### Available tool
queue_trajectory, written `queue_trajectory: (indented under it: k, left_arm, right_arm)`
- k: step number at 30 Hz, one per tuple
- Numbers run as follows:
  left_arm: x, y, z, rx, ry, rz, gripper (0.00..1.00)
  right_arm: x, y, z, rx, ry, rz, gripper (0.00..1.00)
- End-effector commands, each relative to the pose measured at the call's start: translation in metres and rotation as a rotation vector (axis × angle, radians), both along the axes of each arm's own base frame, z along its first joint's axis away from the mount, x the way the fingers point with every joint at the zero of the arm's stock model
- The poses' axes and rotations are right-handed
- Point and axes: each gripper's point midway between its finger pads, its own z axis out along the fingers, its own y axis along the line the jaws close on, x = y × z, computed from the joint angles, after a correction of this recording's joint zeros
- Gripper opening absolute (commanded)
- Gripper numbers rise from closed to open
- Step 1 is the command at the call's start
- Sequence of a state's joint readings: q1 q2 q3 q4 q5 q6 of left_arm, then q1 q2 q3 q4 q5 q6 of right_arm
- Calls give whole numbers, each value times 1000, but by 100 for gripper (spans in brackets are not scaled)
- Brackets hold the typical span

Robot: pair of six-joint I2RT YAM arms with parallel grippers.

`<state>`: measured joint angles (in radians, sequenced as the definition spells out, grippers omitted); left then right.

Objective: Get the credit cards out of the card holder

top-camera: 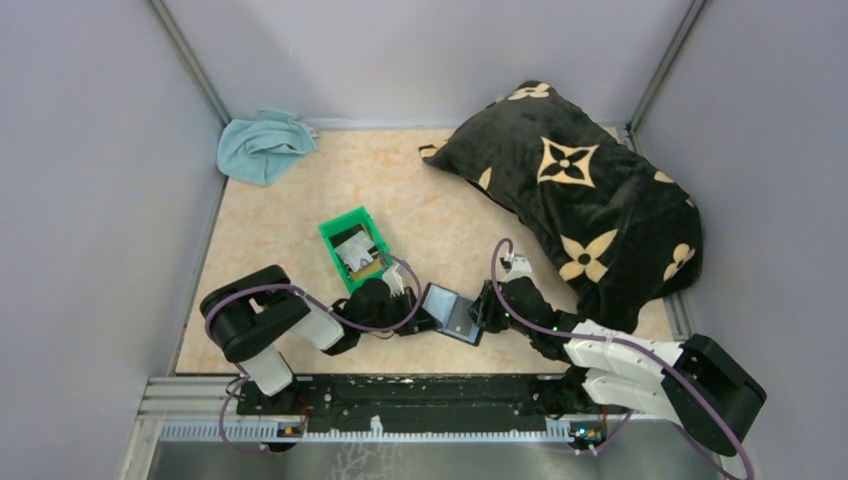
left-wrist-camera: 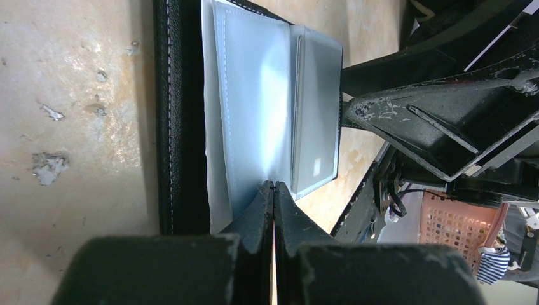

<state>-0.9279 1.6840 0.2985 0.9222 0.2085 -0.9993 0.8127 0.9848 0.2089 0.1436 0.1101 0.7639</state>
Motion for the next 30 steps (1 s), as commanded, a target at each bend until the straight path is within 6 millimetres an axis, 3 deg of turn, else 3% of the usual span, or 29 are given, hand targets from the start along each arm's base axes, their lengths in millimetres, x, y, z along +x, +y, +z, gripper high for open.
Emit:
queue_trajectory:
  k: [1, 11, 30]
  left_arm:
    - [-6, 10, -21, 67, 25, 2, 0]
    - [-6, 8, -22, 69, 28, -3, 0]
    - [-9, 8, -26, 62, 40, -10, 0]
  right_arm:
    - [-3, 13, 4, 68, 7, 38, 42]
    - [5, 26, 28, 95, -39, 71, 31]
    - [-4, 39, 48, 105, -58, 109, 27]
